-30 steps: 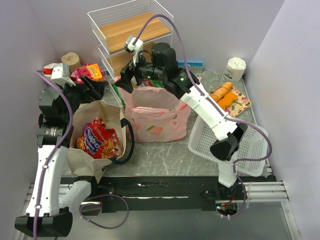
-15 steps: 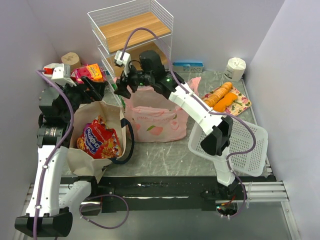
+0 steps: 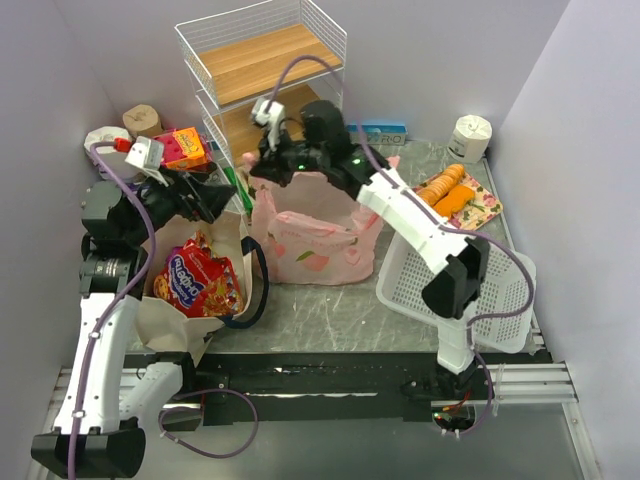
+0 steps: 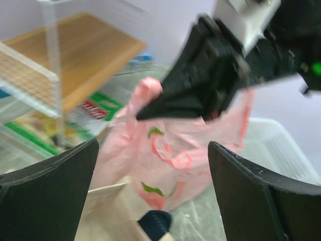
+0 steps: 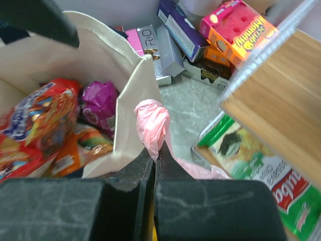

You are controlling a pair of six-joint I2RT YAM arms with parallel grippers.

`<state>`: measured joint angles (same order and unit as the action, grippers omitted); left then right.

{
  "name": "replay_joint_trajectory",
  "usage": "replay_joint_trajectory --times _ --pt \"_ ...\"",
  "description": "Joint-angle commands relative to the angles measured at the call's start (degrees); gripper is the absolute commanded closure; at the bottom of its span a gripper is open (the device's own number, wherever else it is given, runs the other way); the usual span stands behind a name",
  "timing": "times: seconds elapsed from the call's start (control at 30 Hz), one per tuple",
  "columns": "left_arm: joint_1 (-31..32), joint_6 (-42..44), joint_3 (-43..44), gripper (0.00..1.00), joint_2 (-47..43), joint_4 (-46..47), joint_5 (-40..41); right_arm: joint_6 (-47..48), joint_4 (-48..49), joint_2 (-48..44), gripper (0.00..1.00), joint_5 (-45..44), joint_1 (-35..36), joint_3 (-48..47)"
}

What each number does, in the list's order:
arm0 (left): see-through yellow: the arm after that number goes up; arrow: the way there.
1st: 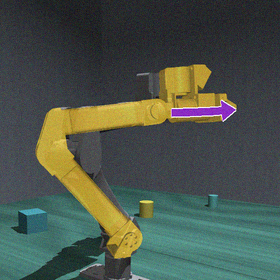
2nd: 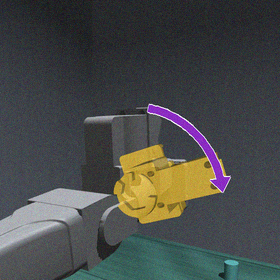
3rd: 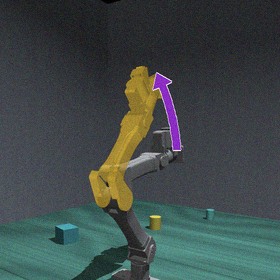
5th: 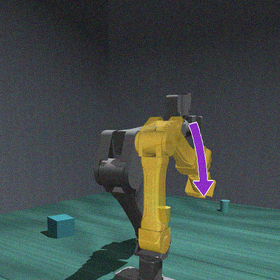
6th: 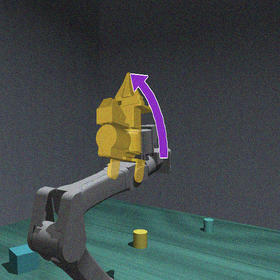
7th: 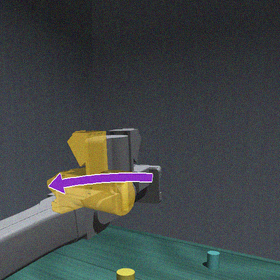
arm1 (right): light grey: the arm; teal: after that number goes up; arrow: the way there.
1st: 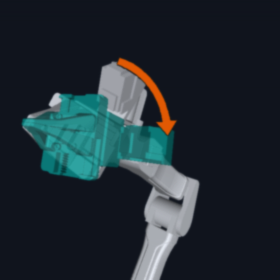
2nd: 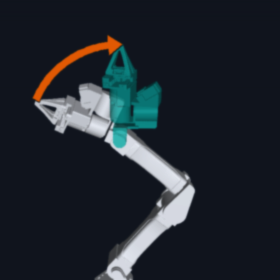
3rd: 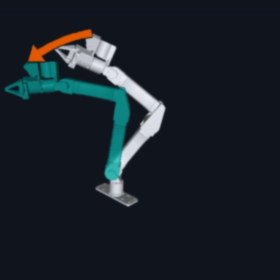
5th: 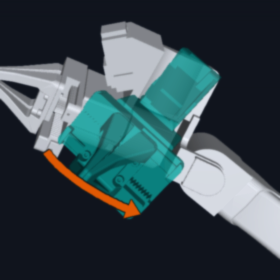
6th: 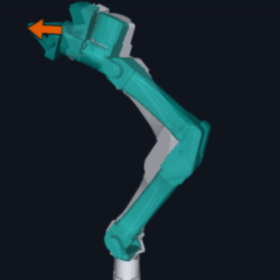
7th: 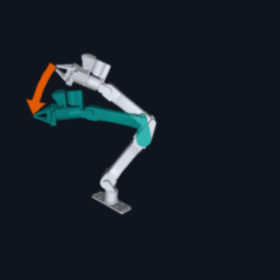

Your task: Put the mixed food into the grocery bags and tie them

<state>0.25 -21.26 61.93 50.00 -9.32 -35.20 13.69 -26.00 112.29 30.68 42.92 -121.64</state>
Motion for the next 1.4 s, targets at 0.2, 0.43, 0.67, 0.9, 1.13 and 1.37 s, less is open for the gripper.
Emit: replay_joint_trajectory --times 0.2,0.43,0.67,0.9,1.13,1.37 --pt "8.44 0.87 0.56 0.04 8.80 8.34 -13.32 -9.65 3.85 -12.27 1.00 12.91 -7.23 6.68" --pt "14.59 1.04 1.79 0.04 14.86 15.90 -11.73 -10.62 0.69 -12.54 1.00 15.28 -8.20 6.60" --pt "17.50 4.55 1.88 0.04 17.68 18.02 -4.72 -11.14 -1.60 -12.71 1.00 16.61 -8.46 6.24" --pt "18.64 2.36 0.64 0.04 19.08 24.00 -2.58 -13.16 -1.60 -12.62 1.00 17.75 -8.46 6.86" --pt "21.72 -0.01 0.74 0.04 21.46 25.14 -4.09 -15.63 -0.63 -12.45 1.00 16.00 -8.55 6.86" --pt "23.30 -3.35 -1.81 0.20 22.25 28.22 -0.24 -18.26 0.86 -12.62 1.00 14.42 -8.38 8.61"
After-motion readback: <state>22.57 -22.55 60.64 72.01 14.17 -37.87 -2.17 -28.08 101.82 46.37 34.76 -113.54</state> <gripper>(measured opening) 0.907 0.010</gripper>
